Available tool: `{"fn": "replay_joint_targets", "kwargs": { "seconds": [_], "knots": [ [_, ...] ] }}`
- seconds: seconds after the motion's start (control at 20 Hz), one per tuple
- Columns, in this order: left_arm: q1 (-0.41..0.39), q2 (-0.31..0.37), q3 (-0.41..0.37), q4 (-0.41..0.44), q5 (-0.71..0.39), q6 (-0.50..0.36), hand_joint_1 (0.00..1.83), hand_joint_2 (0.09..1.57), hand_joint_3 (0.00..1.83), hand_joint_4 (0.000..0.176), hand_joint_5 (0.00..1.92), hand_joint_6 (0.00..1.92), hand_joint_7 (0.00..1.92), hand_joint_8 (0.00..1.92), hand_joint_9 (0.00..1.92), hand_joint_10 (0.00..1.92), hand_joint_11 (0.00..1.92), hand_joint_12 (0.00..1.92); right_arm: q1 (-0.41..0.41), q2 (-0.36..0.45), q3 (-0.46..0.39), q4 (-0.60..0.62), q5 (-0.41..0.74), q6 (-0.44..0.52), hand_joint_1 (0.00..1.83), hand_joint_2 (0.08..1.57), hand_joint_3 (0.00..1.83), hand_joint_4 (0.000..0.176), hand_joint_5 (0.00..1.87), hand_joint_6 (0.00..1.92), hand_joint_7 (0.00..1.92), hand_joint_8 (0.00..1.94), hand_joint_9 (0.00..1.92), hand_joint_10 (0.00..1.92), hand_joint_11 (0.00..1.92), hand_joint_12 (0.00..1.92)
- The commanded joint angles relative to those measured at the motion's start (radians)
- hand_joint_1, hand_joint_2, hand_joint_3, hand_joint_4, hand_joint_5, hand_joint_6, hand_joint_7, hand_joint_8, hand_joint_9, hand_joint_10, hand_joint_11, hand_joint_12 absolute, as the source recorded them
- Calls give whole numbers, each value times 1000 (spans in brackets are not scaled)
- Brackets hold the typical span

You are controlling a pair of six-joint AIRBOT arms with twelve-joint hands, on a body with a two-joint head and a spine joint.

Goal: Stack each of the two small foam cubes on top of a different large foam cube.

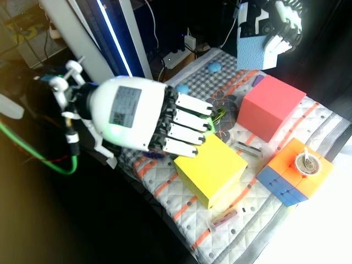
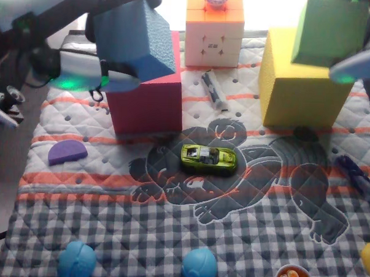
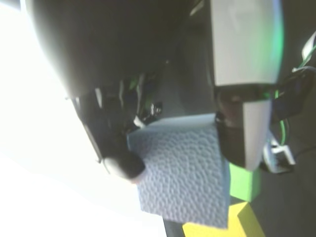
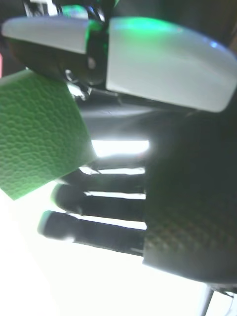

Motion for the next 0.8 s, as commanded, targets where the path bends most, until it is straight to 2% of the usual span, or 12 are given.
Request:
{"fn": "replay_joint_targets", "kwargs": {
  "seconds": [0.0,0.05,0.1,0.15,0.2,0.25,0.3,0.35,0.45,0.55,0.6,0.75],
  "knots": [
    [-33,-12,11,-14,-79,29,1265,1101,0,0,371,1072,328,1088,428,1437,361,1853,31,-4,18,15,58,4,1082,1314,54,21,577,1671,610,1586,531,1916,604,1921],
    [-49,-24,21,-38,-62,66,1250,1110,2,0,371,1060,332,1063,405,1460,377,1891,53,-15,37,15,26,4,1084,1321,43,10,600,1683,586,1585,499,1920,572,1921],
    [-54,-32,30,-61,-52,88,1236,1130,6,0,277,1229,272,1026,263,1355,166,1883,62,-27,58,21,0,4,1086,1323,40,1,615,1682,571,1588,471,1919,544,1921],
    [-54,-38,41,-76,-48,88,1189,1152,7,0,163,1290,140,665,52,1071,32,1753,62,-36,73,34,-13,4,1087,1321,33,12,601,1673,597,1574,486,1900,545,1921],
    [-54,-44,50,-88,-44,88,1189,1152,7,0,163,1290,140,665,52,1071,32,1753,62,-44,85,61,-24,4,1087,1321,33,12,601,1673,597,1574,486,1900,545,1921],
    [-54,-56,66,-104,-36,88,1240,1141,0,0,97,1284,149,519,218,1176,202,1742,62,-49,92,133,-35,4,1079,1341,29,0,566,1746,583,1574,451,1874,477,1921],
    [-54,-67,80,-111,-28,88,1279,1126,0,0,209,1267,176,875,423,1477,521,1822,60,-53,97,189,-44,4,1082,1342,27,0,561,1758,586,1564,432,1858,428,1921],
    [-54,-77,92,-123,-20,88,1292,1131,1,0,238,1275,146,1084,445,1621,592,1883,52,-56,106,208,-48,4,1076,1350,25,0,556,1769,569,1579,398,1850,384,1921],
    [-54,-101,124,-157,0,88,1260,1143,4,0,226,1390,144,1292,413,1680,582,1913,26,-73,129,242,-49,4,1086,1344,14,0,560,1752,598,1553,446,1866,469,1921],
    [-50,-116,142,-174,11,88,1242,1158,6,0,214,1376,128,1259,229,1646,309,1921,14,-84,141,250,-55,4,1058,1364,18,12,547,1752,545,1647,381,1917,430,1921],
    [-48,-127,154,-184,20,88,1231,1169,6,0,201,1387,115,1064,142,1526,148,1921,9,-90,145,251,-60,4,1058,1359,14,24,553,1703,559,1665,412,1920,499,1921],
    [-41,-156,183,-203,47,90,1152,1187,5,29,140,1404,79,913,81,1541,141,1921,-9,-108,158,252,-76,4,1023,1398,21,17,501,1799,489,1732,290,1921,340,1921]
  ]
}}
